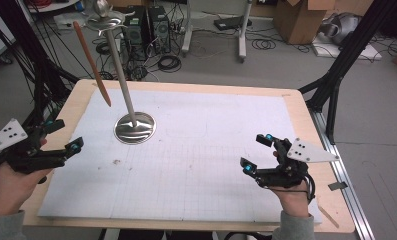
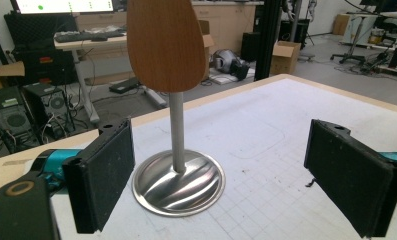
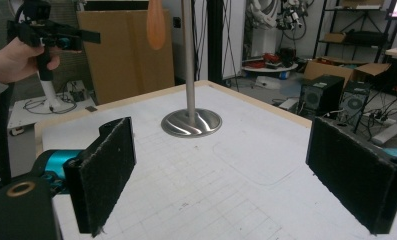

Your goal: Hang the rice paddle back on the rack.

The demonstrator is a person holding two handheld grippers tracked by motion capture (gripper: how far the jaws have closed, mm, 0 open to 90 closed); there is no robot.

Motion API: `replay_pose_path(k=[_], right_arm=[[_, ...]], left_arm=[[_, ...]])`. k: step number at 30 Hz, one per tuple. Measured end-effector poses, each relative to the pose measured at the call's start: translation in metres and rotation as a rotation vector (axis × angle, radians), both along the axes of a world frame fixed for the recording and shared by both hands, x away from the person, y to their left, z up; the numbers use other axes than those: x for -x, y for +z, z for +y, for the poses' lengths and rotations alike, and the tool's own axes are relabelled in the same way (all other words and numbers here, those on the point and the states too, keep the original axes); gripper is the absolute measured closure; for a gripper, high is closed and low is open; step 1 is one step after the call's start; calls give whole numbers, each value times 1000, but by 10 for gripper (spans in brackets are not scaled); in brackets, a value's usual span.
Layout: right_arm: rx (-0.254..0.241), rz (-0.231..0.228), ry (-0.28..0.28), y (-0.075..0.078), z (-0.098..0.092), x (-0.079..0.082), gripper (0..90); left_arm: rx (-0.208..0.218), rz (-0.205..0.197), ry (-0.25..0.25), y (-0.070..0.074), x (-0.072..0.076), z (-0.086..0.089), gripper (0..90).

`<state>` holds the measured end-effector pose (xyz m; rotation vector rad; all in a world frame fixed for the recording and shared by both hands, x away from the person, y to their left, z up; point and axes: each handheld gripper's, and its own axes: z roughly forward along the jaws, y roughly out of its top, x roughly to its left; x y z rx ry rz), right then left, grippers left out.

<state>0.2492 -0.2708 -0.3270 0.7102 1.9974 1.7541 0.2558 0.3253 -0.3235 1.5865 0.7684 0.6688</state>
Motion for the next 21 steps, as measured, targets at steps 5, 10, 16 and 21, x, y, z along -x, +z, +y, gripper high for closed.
replay_pose_path(k=[5,10,16,21], right_arm=[[-7,6,-4,-1,-2,0,113],[-1,11,-7,-1,-2,0,113],[-1,13,-10,-2,-3,-1,113],[-8,26,-25,-6,-7,-3,113]], left_arm=[[13,-7,-2,-5,6,-3,133],[10,10,3,-12,10,-6,133],[5,18,4,-15,9,-12,133],[4,22,7,-18,11,-18,133]])
